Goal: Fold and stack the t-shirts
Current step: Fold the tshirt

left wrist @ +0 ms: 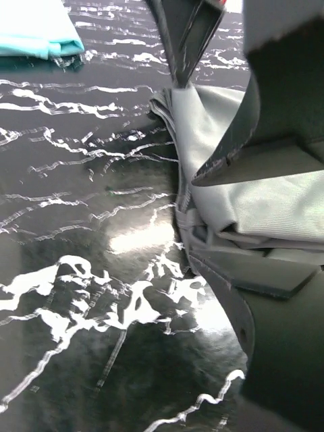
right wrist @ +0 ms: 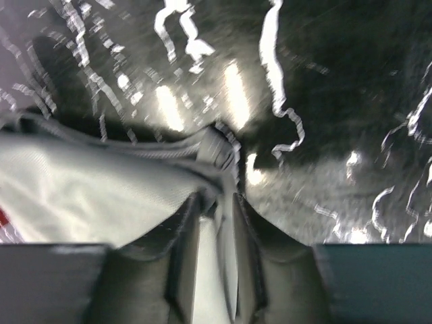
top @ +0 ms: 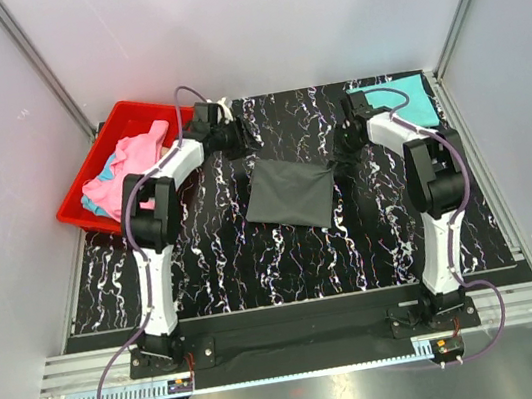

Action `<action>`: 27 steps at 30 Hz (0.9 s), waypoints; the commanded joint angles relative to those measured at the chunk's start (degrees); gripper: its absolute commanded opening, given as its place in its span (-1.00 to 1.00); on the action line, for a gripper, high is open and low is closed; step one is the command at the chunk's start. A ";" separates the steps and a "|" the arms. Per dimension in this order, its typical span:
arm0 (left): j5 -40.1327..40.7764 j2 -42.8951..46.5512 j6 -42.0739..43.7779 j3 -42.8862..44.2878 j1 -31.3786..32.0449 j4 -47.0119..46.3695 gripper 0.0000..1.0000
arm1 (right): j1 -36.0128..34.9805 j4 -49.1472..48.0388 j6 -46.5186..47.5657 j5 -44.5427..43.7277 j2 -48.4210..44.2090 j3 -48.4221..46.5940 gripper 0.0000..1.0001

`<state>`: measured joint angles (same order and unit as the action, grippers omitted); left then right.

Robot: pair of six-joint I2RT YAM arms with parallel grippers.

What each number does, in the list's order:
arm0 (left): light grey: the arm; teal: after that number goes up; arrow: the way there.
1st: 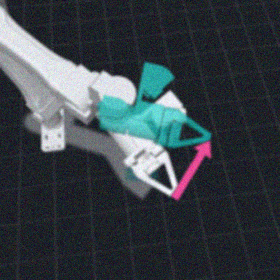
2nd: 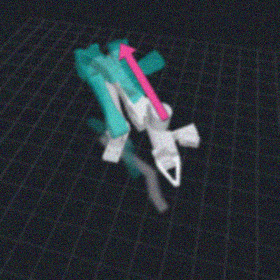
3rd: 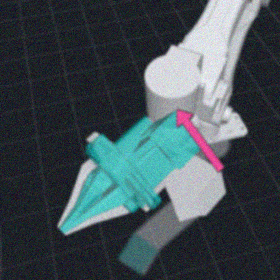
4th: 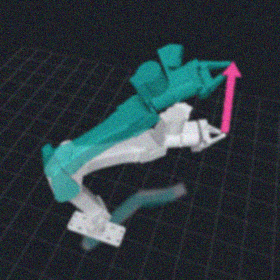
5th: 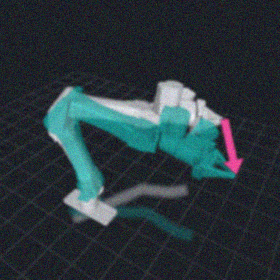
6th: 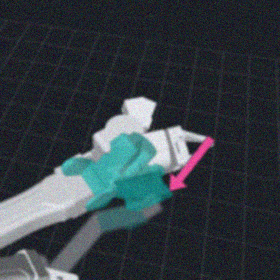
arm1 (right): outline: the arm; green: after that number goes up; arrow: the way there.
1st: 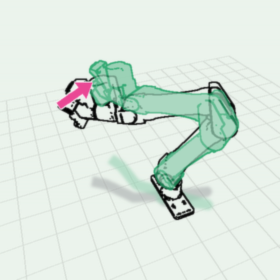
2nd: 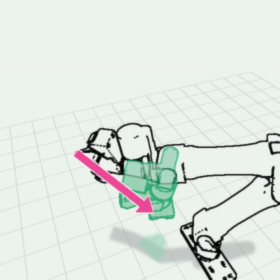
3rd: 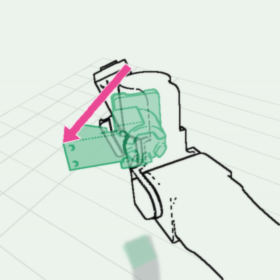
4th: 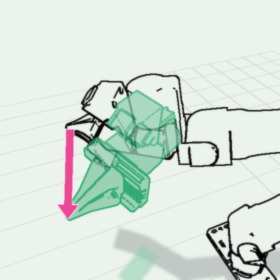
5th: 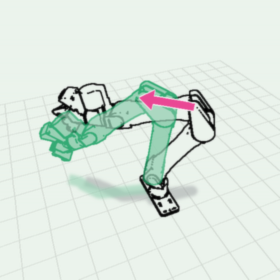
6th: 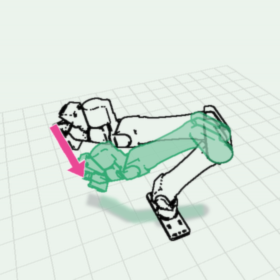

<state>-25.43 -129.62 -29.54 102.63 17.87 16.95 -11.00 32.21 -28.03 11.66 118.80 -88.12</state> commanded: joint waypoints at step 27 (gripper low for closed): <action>-9.46 6.06 3.88 -8.51 0.85 -8.42 -0.17 | 0.90 -4.60 16.34 14.09 -1.56 6.46 0.08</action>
<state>-31.97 -120.84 -26.30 91.20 18.57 12.60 -10.37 29.63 -14.28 24.08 115.46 -82.26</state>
